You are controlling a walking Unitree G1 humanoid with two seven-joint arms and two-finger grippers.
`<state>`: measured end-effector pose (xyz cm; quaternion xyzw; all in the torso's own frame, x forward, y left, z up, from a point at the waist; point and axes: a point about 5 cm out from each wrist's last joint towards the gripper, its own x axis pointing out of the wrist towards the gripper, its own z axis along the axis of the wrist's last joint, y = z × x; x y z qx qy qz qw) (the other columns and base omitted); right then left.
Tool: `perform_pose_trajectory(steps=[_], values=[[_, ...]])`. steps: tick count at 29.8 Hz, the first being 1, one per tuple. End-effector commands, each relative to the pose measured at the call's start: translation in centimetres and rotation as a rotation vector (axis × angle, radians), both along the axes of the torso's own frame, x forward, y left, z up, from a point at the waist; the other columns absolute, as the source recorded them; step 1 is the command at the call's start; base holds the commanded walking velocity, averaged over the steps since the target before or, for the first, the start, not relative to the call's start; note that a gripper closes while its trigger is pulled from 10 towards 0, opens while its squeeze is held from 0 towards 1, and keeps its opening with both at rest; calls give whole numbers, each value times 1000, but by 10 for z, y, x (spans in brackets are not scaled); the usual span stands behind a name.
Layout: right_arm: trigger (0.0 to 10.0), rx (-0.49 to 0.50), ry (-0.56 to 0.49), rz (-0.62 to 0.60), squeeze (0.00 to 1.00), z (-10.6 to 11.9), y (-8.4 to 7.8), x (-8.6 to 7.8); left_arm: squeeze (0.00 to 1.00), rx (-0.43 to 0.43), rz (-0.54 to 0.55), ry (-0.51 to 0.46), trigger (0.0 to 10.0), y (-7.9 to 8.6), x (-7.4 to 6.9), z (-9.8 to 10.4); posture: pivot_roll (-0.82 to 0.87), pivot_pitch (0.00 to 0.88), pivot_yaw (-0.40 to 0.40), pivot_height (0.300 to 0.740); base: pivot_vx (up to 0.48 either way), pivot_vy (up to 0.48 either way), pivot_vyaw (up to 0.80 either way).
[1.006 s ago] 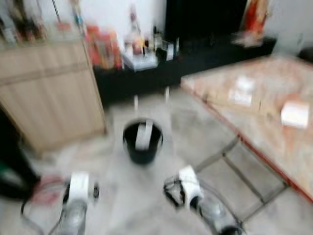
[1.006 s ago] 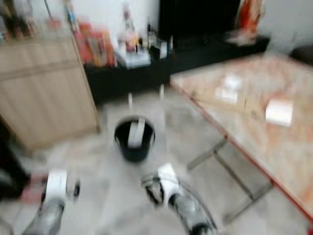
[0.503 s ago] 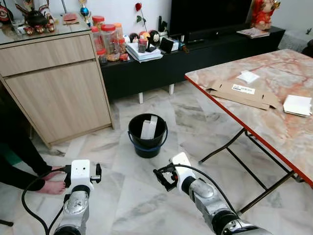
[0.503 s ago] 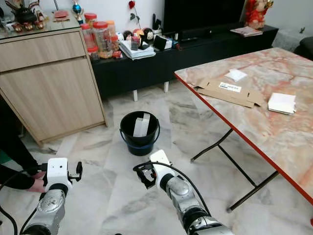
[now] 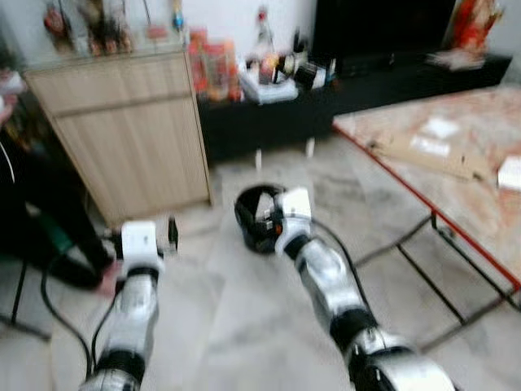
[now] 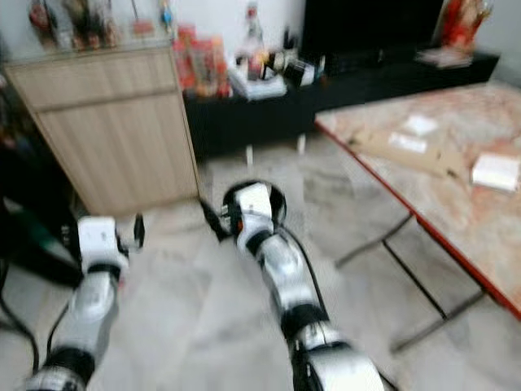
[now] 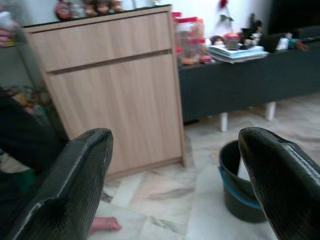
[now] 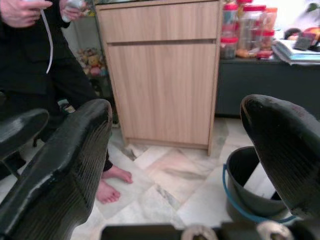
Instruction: Picking trash to rubbish bin
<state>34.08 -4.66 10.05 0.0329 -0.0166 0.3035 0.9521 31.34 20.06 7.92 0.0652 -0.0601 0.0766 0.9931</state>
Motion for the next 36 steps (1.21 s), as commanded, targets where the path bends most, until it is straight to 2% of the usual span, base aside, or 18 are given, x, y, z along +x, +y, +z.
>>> perform_pose_trajectory(steps=[1, 3, 8, 11, 16, 19, 21, 22, 24, 26, 32, 36], values=[[10000, 39, -45, 5, 0, 15, 6, 4, 0, 6, -46, -63, 10000, -12, 10, 19, -46, 0, -9, 740, 244, 0, 0], [10000, 40, -46, 5, 0, 15, 6, 4, 0, 6, -46, -64, 10000, -12, 10, 19, -50, 0, -8, 740, 268, 0, 0], [10000, 90, -147, -103, 0, 43, 3, 13, 0, 21, -78, -154, 10000, -18, 16, 44, -51, 0, -12, 740, 306, 0, 0], [10000, 92, -211, -125, 0, 56, 3, 14, 0, 31, -82, -197, 10000, -21, 18, 57, -52, 3, -10, 740, 321, 0, 0], [10000, 114, -226, -164, 0, 61, -2, 15, 0, 34, -62, -183, 10000, -16, 21, 59, -49, 7, -9, 740, 324, 0, 0], [10000, 85, -207, -253, 0, 57, -16, 20, 0, 41, -56, -128, 10000, -9, 21, 53, -47, 10, -7, 740, 324, 0, 0], [10000, 63, -179, -348, 0, 52, -31, 24, 0, 46, -41, -117, 10000, -4, 20, 51, -48, 11, -7, 740, 324, 0, 0], [10000, 50, -145, -416, 0, 46, -43, 26, 0, 32, -20, -109, 10000, 1, 18, 49, -48, 11, -7, 740, 322, 0, 0], [10000, 21, -121, -453, 0, 39, -52, 26, 0, 26, -10, -105, 10000, 4, 17, 48, -45, 13, -6, 740, 306, 0, 0], [10000, -20, -93, -473, 0, 30, -57, 25, 0, 42, -27, -98, 10000, 3, 16, 46, -42, 14, -6, 740, 0, 0, 0], [10000, -21, -58, -610, 0, 21, -81, 23, 0, 39, -20, -76, 10000, 6, 12, 39, -44, 18, -4, 740, 0, 0, 0], [10000, -28, -74, -605, 0, 20, -84, 21, 0, 42, -30, -69, 10000, 6, 10, 36, -45, 20, -1, 740, 0, 0, 0]])
